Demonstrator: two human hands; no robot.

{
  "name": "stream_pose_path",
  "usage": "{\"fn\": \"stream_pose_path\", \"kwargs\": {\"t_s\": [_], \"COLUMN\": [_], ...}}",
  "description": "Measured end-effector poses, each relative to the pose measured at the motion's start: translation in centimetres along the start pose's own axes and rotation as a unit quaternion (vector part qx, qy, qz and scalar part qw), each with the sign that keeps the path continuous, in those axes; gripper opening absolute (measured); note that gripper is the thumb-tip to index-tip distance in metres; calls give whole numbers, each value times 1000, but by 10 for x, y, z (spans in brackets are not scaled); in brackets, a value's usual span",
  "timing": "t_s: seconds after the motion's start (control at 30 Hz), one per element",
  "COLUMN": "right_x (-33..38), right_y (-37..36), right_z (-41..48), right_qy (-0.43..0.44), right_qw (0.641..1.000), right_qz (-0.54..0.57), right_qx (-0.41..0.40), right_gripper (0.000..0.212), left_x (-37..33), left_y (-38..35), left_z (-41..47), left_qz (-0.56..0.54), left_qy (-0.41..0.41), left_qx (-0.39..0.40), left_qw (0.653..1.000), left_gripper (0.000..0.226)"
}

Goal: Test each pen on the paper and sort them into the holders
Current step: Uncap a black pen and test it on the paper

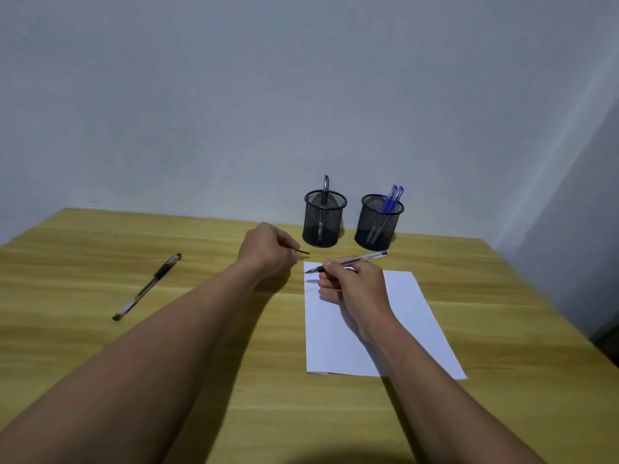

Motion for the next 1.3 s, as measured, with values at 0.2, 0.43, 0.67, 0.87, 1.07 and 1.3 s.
{"fn": "stream_pose_path", "kwargs": {"t_s": [0.2, 0.43, 0.67, 0.87, 1.07, 1.3], "right_x": [-5, -1, 14, 0, -1, 0], "right_y": [-1, -8, -3, 5, 6, 3], "right_z": [-2, -7, -17, -24, -26, -25], "right_qy": [-7, -2, 62, 74, 94, 117], "right_qw": [1000, 1000, 990, 979, 968, 951], "right_qz": [-14, -19, -124, -191, -232, -285], "right_qx": [3, 4, -10, -20, -27, -24], "right_gripper": [14, 14, 15, 7, 13, 14], "left_x": [7, 6, 19, 18, 24, 25], "left_y": [-11, 8, -11, -13, -18, -19], "left_z": [1, -67, -118, -122, -118, -117], "left_qz": [12, 78, 208, 201, 260, 286], "left_qy": [-7, -79, -122, -125, -122, -117], "left_qx": [13, -4, 43, 61, 74, 77], "left_qw": [1000, 994, 969, 970, 955, 948], "left_gripper": [16, 27, 44, 47, 58, 61]}}
Point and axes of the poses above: each hand's wrist, its own z-axis towards the middle knuckle, its own y-axis out of the back of the hand, x = y × z, the point moved 7 cm from there along z, towards the middle knuckle, and after that the axes turned 2 degrees about y, right-handed, at the moved point
